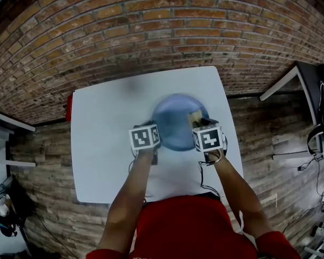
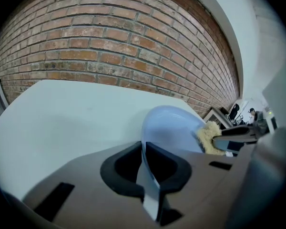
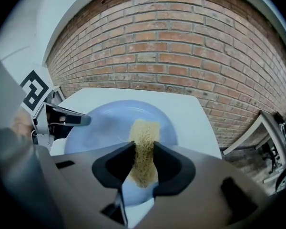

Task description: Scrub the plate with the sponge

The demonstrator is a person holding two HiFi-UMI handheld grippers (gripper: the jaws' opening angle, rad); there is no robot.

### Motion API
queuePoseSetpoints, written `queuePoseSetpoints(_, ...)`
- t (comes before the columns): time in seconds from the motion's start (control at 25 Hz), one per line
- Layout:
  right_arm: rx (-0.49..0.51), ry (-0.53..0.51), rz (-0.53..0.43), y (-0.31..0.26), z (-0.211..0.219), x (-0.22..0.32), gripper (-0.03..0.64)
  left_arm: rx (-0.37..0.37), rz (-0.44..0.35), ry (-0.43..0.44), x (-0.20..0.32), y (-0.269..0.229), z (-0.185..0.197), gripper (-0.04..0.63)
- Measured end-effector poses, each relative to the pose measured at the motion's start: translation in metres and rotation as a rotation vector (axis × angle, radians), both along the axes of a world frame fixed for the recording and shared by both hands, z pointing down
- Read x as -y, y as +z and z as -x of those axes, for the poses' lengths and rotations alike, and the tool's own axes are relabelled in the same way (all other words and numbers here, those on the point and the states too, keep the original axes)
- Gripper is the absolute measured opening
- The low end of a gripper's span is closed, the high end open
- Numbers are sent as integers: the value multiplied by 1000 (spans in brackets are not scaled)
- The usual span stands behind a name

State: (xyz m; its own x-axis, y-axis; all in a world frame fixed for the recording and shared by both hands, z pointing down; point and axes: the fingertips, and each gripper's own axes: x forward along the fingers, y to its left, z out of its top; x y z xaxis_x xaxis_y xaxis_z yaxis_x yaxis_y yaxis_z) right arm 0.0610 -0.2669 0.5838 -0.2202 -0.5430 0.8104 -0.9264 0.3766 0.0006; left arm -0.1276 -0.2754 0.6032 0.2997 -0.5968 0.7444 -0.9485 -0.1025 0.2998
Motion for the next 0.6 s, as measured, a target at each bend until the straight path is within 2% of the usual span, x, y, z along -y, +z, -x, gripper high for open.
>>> queuePoseSetpoints(0.08, 20, -18, -4, -3, 13, -5, 120, 1, 0, 1, 0, 0, 0, 37)
queuePoseSetpoints(0.2, 66, -105, -9, -6, 53, -19, 120, 2, -1, -1, 0, 0, 0, 37)
queuePoseSetpoints(0.36, 112, -200, 36, -2, 107, -44, 120, 1, 0, -4, -1, 1, 1, 37)
queuePoseSetpoints(0.6, 91, -244, 51, 7, 121, -51, 120, 14, -2, -10, 0, 1, 4, 37)
